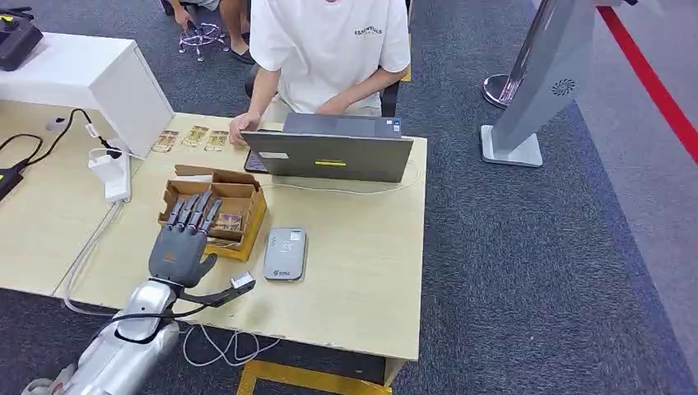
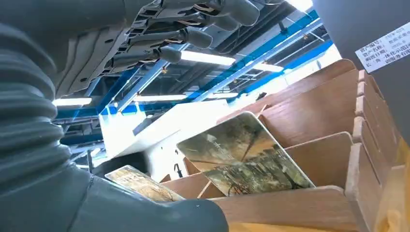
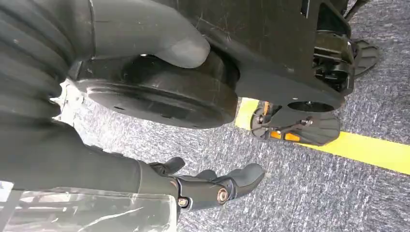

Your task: Pass the card to the sensor for recognition and then transmit it.

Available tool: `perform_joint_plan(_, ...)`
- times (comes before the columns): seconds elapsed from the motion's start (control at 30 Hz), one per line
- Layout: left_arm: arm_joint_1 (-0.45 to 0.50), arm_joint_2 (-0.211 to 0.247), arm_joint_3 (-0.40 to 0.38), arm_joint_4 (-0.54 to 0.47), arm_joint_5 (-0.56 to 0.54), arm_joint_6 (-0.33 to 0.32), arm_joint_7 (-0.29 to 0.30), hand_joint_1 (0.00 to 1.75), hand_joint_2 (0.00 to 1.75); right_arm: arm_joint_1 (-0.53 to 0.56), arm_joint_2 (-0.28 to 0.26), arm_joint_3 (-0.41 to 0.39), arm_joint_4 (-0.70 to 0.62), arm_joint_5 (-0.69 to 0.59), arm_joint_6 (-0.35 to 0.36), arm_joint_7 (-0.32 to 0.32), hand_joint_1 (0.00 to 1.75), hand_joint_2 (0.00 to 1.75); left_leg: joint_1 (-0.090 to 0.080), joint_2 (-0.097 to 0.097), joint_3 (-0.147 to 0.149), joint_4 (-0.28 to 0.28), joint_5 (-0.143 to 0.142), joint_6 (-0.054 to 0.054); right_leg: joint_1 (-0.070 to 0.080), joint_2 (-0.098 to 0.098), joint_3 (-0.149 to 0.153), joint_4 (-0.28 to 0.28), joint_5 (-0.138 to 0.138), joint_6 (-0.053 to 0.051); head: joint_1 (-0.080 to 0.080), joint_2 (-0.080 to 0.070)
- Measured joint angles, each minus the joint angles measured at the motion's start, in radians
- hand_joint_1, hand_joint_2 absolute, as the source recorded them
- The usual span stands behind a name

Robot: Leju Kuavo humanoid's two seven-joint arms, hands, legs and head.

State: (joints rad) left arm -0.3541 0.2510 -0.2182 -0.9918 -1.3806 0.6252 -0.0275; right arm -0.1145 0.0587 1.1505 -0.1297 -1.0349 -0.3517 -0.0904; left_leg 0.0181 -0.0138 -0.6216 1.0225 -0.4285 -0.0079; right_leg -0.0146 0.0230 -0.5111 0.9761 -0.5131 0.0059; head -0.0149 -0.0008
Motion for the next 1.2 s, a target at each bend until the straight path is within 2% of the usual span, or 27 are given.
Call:
perform_joint_plan(0.03, -0.001, 0.0, 0.0, 0.0, 0.001, 0.0, 0.0, 0.0, 1.75, 0.0, 0.0, 0.0, 0.0, -0.002, 0.0, -0.001, 0.0, 1.75, 0.0, 0.0, 0.0, 0.0, 0.0, 0.0, 0.0, 0.0, 0.0, 0.0, 0.0, 0.0, 0.0, 0.0)
perform_joint_plan(0.07, -0.003, 0.0, 0.0, 0.0, 0.001, 0.0, 0.0, 0.56, 1.75, 0.0, 0.0, 0.0, 0.0, -0.002, 0.0, -0.001, 0.0, 1.75, 0.0, 0.0, 0.0, 0.0, 0.0, 0.0, 0.0, 0.0, 0.0, 0.0, 0.0, 0.0, 0.0, 0.0)
perform_joint_plan(0.1, -0.004, 0.0, 0.0, 0.0, 0.001, -0.001, 0.0, 1.75, 1.75, 0.0, 0.0, 0.001, 0.0, -0.002, 0.0, -0.002, 0.0, 1.75, 0.0, 0.0, 0.0, 0.0, 0.0, 0.0, 0.0, 0.0, 0.0, 0.0, 0.0, 0.0, 0.0, 0.0)
perform_joint_plan(0.6, -0.006, 0.016, 0.0, 0.006, 0.036, -0.01, -0.032, 1.75, 1.75, 0.0, -0.005, 0.005, 0.0, -0.005, 0.0, 0.0, 0.0, 1.75, 0.0, 0.0, 0.0, 0.0, 0.0, 0.0, 0.0, 0.0, 0.0, 0.0, 0.0, 0.0, 0.0, 0.0)
perform_joint_plan(1.1, -0.005, 0.014, 0.0, 0.011, 0.048, 0.002, -0.023, 1.75, 1.75, -0.001, -0.006, 0.017, 0.0, -0.021, 0.0, 0.003, 0.0, 1.75, 0.0, 0.0, 0.0, 0.0, 0.0, 0.0, 0.0, 0.0, 0.0, 0.0, 0.0, 0.0, 0.0, 0.0)
perform_joint_plan(1.2, 0.0, 0.012, 0.0, -0.012, 0.048, -0.006, -0.025, 1.75, 1.75, -0.001, -0.006, 0.02, 0.0, -0.025, 0.0, 0.003, 0.0, 1.75, 0.0, 0.0, 0.0, 0.0, 0.0, 0.0, 0.0, 0.0, 0.0, 0.0, 0.0, 0.0, 0.0, 0.0)
